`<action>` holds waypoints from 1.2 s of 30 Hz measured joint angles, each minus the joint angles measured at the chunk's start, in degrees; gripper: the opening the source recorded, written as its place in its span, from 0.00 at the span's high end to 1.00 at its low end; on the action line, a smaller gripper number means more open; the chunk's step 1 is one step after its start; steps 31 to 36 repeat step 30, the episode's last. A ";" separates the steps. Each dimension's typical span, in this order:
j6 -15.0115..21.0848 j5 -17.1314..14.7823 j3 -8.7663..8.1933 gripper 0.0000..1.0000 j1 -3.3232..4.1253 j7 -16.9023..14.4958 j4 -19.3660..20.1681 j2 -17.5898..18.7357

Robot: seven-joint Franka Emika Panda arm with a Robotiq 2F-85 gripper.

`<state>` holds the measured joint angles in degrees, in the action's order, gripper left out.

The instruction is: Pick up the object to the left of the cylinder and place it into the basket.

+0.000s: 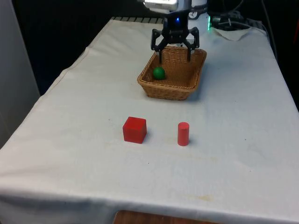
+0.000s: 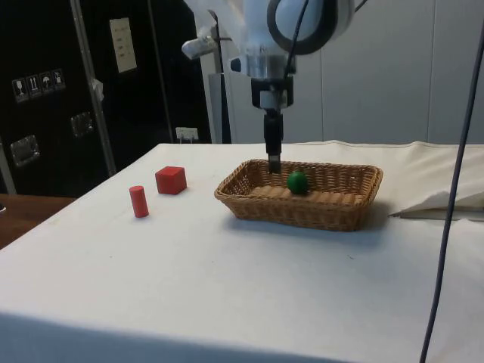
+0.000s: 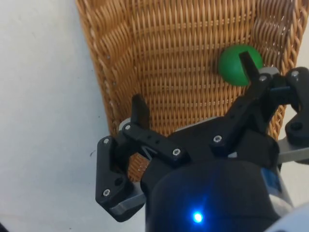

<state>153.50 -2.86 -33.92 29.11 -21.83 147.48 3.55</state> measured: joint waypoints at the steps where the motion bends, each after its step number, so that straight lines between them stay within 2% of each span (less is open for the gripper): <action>1: -0.34 0.00 -0.06 0.00 0.00 0.06 -0.17 -0.34; 6: -1.89 0.00 -0.17 0.00 0.00 0.17 -1.38 -1.20; 15: -6.30 -0.11 -0.11 0.00 0.06 0.40 -6.42 -1.15; 21: -7.56 -0.29 -0.11 0.00 0.06 0.40 -8.54 -0.69; 29: -11.29 -1.09 -0.11 0.00 0.17 0.34 -14.09 0.86; 36: -11.29 -1.09 -0.11 0.00 0.17 0.34 -14.09 0.86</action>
